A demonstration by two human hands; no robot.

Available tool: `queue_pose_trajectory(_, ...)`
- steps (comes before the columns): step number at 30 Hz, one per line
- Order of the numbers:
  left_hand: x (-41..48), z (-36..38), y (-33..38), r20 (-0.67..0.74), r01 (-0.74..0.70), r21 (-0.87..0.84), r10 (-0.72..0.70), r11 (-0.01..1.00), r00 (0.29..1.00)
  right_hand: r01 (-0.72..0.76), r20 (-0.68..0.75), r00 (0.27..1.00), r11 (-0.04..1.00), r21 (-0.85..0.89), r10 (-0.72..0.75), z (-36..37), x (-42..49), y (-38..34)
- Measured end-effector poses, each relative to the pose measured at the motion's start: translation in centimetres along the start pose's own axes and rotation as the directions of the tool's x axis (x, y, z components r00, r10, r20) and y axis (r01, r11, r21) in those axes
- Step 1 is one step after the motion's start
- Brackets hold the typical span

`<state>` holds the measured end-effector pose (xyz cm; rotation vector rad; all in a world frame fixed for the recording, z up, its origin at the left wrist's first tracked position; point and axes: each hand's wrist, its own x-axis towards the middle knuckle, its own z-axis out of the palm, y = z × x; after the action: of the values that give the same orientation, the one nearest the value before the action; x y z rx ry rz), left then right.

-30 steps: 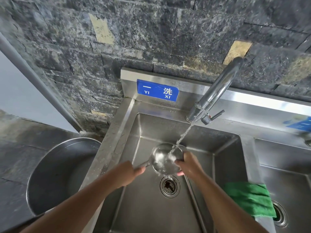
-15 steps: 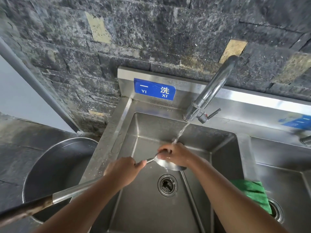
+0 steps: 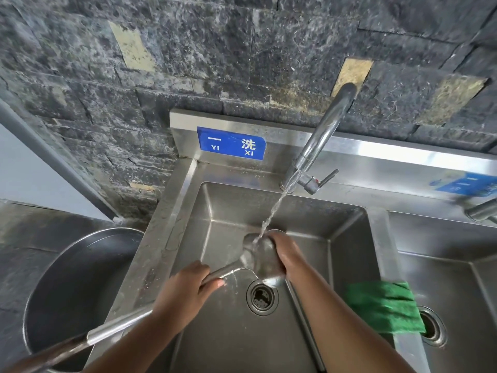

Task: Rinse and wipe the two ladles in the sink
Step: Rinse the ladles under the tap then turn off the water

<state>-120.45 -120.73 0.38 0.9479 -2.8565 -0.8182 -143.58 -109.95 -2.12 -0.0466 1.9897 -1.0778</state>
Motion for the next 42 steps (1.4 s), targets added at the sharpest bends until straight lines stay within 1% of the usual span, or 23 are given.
queue_pose_trajectory(1,0.0,0.1,-0.4,-0.003,0.025,-0.026,-0.025,0.999,1.000,-0.011,-0.014,1.000,0.999,0.031,0.011,0.1,-0.3,-0.2)
queue_pose_trajectory(2,0.0,0.3,-0.7,0.006,0.054,-0.044,-0.054,0.998,0.999,0.062,-0.049,0.997,0.998,-0.026,-0.063,0.4,-0.6,-0.4)
queue_pose_trajectory(4,-0.4,0.8,-1.2,0.030,0.104,-0.035,-0.103,0.994,0.994,0.249,-0.060,0.959,0.923,-0.294,-0.278,1.3,-2.0,-0.8)
queue_pose_trajectory(5,-0.5,1.0,-1.3,0.040,0.121,-0.006,-0.121,0.993,0.992,0.347,-0.019,0.920,0.835,-0.427,-0.392,1.9,-2.8,-1.0)
queue_pose_trajectory(7,-0.9,1.3,-1.3,0.068,0.156,0.063,-0.160,0.986,0.985,0.443,0.068,0.845,0.624,-0.644,-0.530,3.3,-4.0,-1.3)
queue_pose_trajectory(9,-0.9,1.4,-1.0,0.106,0.192,0.076,-0.199,0.978,0.974,0.456,0.107,0.791,0.463,-0.760,-0.602,4.2,-4.4,-1.1)
queue_pose_trajectory(11,-0.4,1.4,-0.4,0.159,0.222,0.052,-0.228,0.974,0.961,0.453,0.113,0.747,0.378,-0.807,-0.655,4.3,-4.8,-0.6)
queue_pose_trajectory(12,0.0,1.5,0.0,0.188,0.242,0.033,-0.243,0.970,0.951,0.441,0.091,0.749,0.392,-0.808,-0.656,4.0,-5.0,-0.3)
queue_pose_trajectory(14,0.4,1.7,0.6,0.251,0.284,-0.008,-0.273,0.959,0.929,0.377,-0.055,0.787,0.550,-0.745,-0.615,3.2,-4.8,0.5)
queue_pose_trajectory(15,0.6,1.9,1.0,0.273,0.300,-0.030,-0.281,0.953,0.920,0.347,-0.157,0.780,0.629,-0.696,-0.605,2.7,-4.4,0.9)
queue_pose_trajectory(17,0.8,2.3,1.9,0.319,0.360,-0.122,-0.307,0.925,0.897,0.358,-0.341,0.691,0.711,-0.605,-0.638,2.4,-3.6,1.6)
queue_pose_trajectory(18,1.1,2.4,2.4,0.371,0.425,-0.195,-0.334,0.884,0.867,0.384,-0.395,0.666,0.744,-0.546,-0.633,2.7,-3.4,1.6)
queue_pose_trajectory(19,1.3,2.4,2.9,0.447,0.513,-0.263,-0.368,0.817,0.816,0.406,-0.440,0.669,0.790,-0.459,-0.599,3.1,-3.3,1.4)
queue_pose_trajectory(22,2.5,2.6,3.6,0.666,0.733,-0.345,-0.398,0.586,0.631,0.302,-0.508,0.796,0.943,-0.137,-0.328,4.4,-3.4,1.2)
queue_pose_trajectory(25,3.4,3.0,3.3,0.740,0.788,-0.445,-0.321,0.425,0.591,0.167,-0.442,0.885,0.986,0.003,-0.148,5.8,-3.1,2.4)
queue_pose_trajectory(28,3.9,3.6,3.0,0.747,0.793,-0.531,-0.277,0.298,0.604,0.101,-0.273,0.961,0.979,0.177,-0.050,8.0,-3.4,3.5)
queue_pose_trajectory(32,4.3,4.3,2.3,0.759,0.802,-0.587,-0.267,0.112,0.593,0.038,-0.261,0.965,0.977,0.209,0.018,9.4,-3.1,3.6)
queue_pose_trajectory(33,4.5,4.4,2.1,0.759,0.795,-0.602,-0.259,0.069,0.597,-0.020,-0.176,0.983,0.978,0.210,0.058,9.6,-2.8,3.4)
queue_pose_trajectory(34,4.6,4.5,2.0,0.760,0.789,-0.614,-0.244,0.034,0.602,-0.137,-0.056,0.987,0.971,0.198,0.151,9.8,-2.5,3.3)
queue_pose_trajectory(36,4.9,4.7,1.9,0.762,0.780,-0.626,-0.219,-0.011,0.609,-0.337,0.170,0.937,0.920,0.202,0.306,10.3,-1.7,3.3)
queue_pose_trajectory(37,5.1,4.8,2.0,0.761,0.774,-0.633,-0.207,-0.027,0.615,-0.367,0.222,0.920,0.909,0.197,0.324,10.6,-0.8,3.7)
queue_pose_trajectory(40,5.0,4.7,1.6,0.733,0.752,-0.659,-0.226,-0.001,0.642,-0.341,0.341,0.902,0.922,0.182,0.266,11.2,0.8,4.3)
queue_pose_trajectory(42,4.2,4.6,1.2,0.734,0.765,-0.641,-0.248,0.056,0.633,-0.379,0.378,0.887,0.887,0.264,0.266,11.8,1.3,4.0)
